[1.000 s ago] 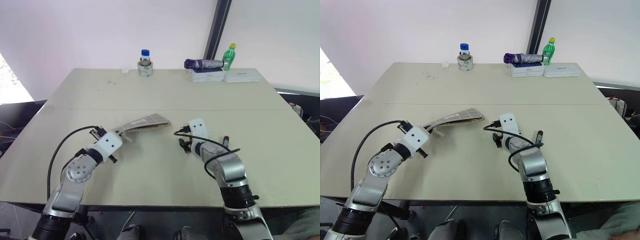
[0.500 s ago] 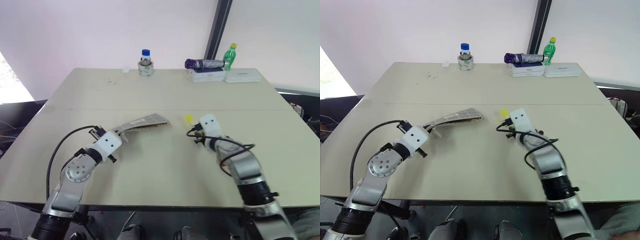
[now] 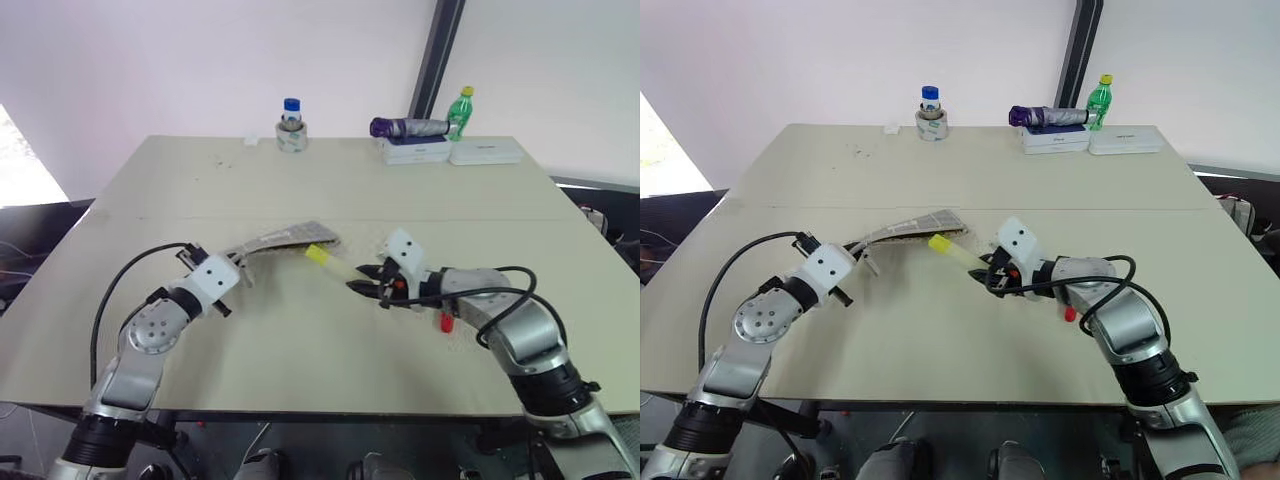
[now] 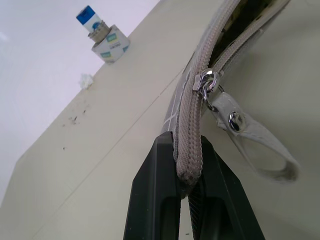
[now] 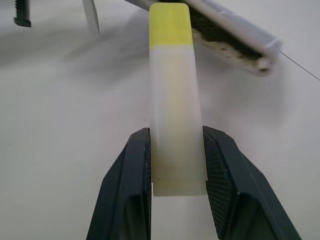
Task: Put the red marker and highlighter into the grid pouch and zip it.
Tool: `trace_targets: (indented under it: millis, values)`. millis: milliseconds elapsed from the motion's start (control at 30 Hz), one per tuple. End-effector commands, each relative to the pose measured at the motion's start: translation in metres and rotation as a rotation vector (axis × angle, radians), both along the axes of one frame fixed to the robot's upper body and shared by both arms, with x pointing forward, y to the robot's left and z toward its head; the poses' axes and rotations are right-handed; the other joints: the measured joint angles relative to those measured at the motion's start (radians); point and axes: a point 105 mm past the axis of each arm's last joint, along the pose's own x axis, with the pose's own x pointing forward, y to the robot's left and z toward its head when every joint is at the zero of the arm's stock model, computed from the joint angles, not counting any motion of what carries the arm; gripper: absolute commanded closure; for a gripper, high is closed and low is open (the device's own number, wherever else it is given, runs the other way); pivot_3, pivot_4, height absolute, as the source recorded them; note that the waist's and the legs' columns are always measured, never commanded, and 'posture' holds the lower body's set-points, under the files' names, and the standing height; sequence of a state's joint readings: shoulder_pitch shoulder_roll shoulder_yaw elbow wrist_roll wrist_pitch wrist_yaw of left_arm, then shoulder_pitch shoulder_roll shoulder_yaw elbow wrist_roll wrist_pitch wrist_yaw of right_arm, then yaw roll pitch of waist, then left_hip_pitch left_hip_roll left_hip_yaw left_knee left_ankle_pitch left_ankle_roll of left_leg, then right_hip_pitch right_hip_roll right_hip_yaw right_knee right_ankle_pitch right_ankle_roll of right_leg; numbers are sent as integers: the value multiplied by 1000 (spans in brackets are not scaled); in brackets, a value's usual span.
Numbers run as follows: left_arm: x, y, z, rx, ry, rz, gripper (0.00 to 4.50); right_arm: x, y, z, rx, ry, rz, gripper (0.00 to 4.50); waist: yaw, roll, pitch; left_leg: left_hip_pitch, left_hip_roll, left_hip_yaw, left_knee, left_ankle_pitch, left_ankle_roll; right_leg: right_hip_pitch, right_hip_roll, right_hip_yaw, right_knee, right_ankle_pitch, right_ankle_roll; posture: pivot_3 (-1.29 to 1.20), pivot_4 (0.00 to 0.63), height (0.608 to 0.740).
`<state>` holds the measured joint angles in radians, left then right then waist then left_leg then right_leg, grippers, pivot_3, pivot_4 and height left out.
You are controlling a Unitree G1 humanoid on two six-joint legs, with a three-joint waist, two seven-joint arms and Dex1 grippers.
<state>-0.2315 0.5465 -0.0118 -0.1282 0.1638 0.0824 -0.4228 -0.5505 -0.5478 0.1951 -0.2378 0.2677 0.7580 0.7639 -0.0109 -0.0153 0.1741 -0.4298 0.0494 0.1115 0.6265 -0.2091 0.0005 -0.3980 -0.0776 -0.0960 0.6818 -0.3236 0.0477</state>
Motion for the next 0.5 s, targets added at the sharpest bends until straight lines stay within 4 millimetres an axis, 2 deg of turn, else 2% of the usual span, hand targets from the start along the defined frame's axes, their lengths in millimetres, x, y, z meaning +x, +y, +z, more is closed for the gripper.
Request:
trace_targets:
  millis: [33,167,500]
  values:
    - [-6,-13,16,-6,-63,-57,4500,4,5,6,-12,-49,6,3636,1,0,0,0,0,0,0,0,0,0,0,0,0,0,0,0,150,737]
    - [-12,-21,13,47,-65,-109,4500,10,9,9,10,-55,-11,3636,-1,0,0,0,0,0,0,0,0,0,0,0,0,0,0,0,150,737]
    - [-14,-25,5,148,-68,-151,4500,10,16,16,34,-57,9,3636,0,0,0,0,0,0,0,0,0,0,0,0,0,0,0,0,150,737]
